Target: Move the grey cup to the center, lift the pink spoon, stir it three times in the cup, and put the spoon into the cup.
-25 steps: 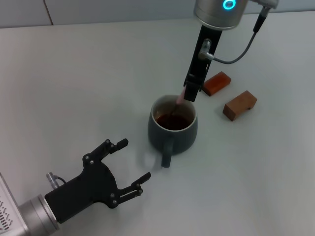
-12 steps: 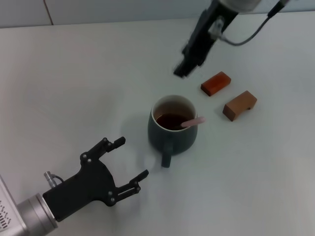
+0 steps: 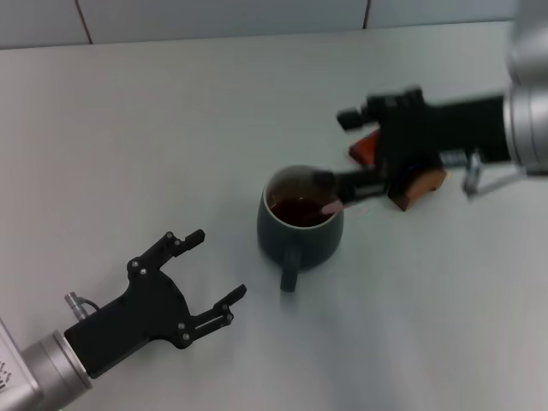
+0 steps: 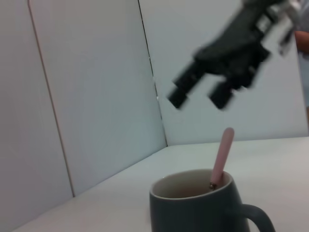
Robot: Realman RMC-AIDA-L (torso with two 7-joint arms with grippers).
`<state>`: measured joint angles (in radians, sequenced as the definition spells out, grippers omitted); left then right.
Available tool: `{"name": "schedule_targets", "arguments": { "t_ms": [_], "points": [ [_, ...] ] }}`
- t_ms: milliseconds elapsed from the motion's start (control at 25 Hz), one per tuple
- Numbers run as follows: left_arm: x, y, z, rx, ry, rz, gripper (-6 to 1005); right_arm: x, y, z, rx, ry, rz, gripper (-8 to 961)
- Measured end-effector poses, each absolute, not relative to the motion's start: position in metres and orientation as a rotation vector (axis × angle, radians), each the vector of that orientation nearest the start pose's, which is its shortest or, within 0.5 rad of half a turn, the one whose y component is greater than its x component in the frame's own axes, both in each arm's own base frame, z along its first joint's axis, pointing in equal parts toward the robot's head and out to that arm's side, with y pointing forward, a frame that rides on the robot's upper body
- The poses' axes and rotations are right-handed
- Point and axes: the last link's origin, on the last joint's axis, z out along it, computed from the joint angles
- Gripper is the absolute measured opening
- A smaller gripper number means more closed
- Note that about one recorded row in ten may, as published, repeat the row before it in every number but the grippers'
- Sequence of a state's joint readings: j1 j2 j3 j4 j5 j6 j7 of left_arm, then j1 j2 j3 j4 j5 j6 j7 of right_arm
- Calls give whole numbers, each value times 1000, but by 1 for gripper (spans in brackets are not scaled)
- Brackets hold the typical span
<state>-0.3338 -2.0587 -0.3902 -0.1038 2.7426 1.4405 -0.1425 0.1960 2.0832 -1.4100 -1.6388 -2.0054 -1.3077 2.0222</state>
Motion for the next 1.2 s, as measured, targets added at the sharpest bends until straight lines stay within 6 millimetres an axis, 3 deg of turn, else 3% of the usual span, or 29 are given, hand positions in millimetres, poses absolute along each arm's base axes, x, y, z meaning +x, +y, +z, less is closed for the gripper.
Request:
{"name": "schedule_targets", "arguments": {
  "t_ms": [40, 200, 400, 440, 760, 960, 1200],
  "points": [
    [-302, 221, -87, -2397, -81, -782, 851, 162, 305, 21, -2709, 379, 286, 800],
    [-303, 223, -86, -2379, -91, -778, 851, 199, 283, 9, -2702, 445, 481, 815],
    [-303, 223, -86, -2381, -95, -776, 851, 244, 255, 7, -2607, 390, 743, 826],
    [-303, 223, -86, -2381, -95, -776, 851, 244, 255, 7, -2607, 390, 743, 826],
    [-302, 222, -88, -2389, -99, -784, 850, 308, 223, -9, -2466, 316, 872, 826],
    [-299, 220, -91, -2403, -98, -793, 851, 325, 217, -24, -2388, 320, 866, 826],
    [-298, 219, -94, -2422, -87, -798, 851, 327, 221, -38, -2415, 331, 809, 826]
  ]
}}
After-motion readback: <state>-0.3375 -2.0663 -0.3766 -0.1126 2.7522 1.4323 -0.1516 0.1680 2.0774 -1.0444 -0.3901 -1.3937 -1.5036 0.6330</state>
